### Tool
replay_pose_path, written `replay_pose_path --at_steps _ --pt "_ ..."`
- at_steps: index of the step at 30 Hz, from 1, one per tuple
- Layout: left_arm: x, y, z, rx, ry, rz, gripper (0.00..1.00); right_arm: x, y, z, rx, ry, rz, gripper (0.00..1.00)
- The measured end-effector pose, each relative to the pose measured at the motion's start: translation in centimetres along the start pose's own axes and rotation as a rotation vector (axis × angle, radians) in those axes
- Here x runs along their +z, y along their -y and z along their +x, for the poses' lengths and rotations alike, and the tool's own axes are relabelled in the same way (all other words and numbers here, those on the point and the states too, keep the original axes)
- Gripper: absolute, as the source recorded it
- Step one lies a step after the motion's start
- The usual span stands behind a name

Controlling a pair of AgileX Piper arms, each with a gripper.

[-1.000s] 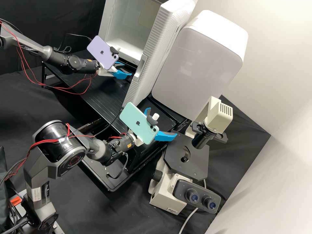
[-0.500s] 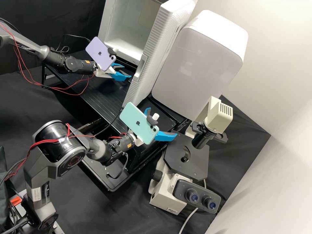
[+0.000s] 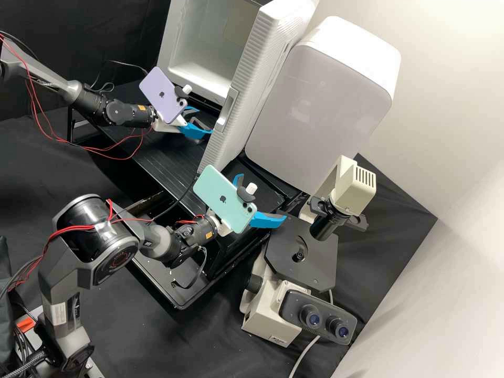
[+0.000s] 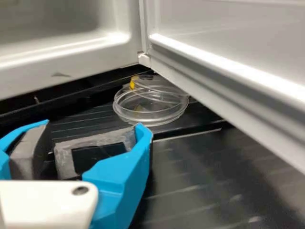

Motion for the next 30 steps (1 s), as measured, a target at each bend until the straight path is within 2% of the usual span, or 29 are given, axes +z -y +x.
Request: replay_pose_path --at_steps 6,12,13,15,16,21,25,30 --pt "-0.7 0.7 -2.2 0.094 -0.027 0.145 1.0 0.0 0.0 0.0 0.0 0.0 0.0 1.0" --pt "-1.7 1.3 -4.3 0.189 -0.067 0.227 1.0 0.0 0.0 0.0 0.0 0.0 0.0 1.0" --pt "-1.8 1.3 -4.9 0.21 -0.055 0.245 1.0 0.0 0.0 0.0 0.0 0.0 0.0 1.0" --pt "-2.0 1.4 -5.7 0.235 -0.023 0.247 1.0 0.0 0.0 0.0 0.0 0.0 0.0 1.0" --pt "-2.2 1.4 -6.3 0.258 0.018 0.26 1.0 0.0 0.0 0.0 0.0 0.0 0.0 1.0" --pt "-3.0 1.7 -8.0 0.286 0.099 0.21 1.0 0.0 0.0 0.0 0.0 0.0 0.0 1.0" --pt "-4.0 2.2 -9.2 0.263 0.117 0.144 1.0 0.0 0.0 0.0 0.0 0.0 0.0 1.0" --pt "-4.8 2.9 -10.5 0.236 0.126 0.106 1.0 0.0 0.0 0.0 0.0 0.0 0.0 1.0"
